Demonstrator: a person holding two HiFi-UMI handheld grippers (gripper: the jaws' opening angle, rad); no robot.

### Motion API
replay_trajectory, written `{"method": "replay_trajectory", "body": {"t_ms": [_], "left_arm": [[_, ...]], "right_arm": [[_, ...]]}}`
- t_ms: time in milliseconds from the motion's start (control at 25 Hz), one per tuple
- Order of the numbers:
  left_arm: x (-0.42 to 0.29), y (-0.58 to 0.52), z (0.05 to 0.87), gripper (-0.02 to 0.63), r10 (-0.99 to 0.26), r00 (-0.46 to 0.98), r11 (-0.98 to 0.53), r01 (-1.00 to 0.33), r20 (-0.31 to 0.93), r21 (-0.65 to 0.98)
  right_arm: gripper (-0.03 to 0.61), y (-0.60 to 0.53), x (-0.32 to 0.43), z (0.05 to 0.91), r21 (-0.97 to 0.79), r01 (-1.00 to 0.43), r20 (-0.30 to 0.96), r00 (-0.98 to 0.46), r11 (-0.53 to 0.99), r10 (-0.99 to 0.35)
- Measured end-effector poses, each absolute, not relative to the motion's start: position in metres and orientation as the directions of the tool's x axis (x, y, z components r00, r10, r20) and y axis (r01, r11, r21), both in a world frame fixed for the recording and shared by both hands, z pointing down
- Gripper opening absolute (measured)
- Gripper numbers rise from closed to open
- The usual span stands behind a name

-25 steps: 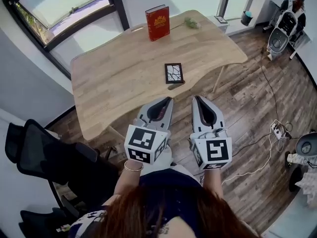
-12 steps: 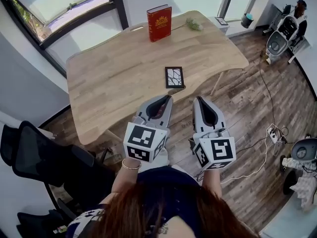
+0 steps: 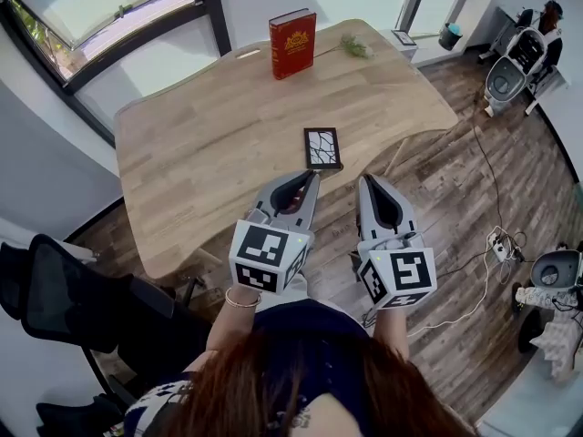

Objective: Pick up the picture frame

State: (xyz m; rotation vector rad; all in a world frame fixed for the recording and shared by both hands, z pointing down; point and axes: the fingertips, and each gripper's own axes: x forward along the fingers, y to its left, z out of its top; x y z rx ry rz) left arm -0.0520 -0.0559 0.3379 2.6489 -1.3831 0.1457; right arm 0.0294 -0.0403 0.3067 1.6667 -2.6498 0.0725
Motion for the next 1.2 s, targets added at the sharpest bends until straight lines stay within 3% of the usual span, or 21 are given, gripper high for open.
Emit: {"method": "replay_trajectory", "body": {"t_ms": [1200], "left_arm": [[-0.053,-0.108,0.344,0.034,-0.766,0.624,-0.611,-0.781,0.154,0.128]], "right_arm": [[0.025,-0.094,0.034,0.31,-0.075,-0.919,0.038,-0.391,0.388,-0.919]]}}
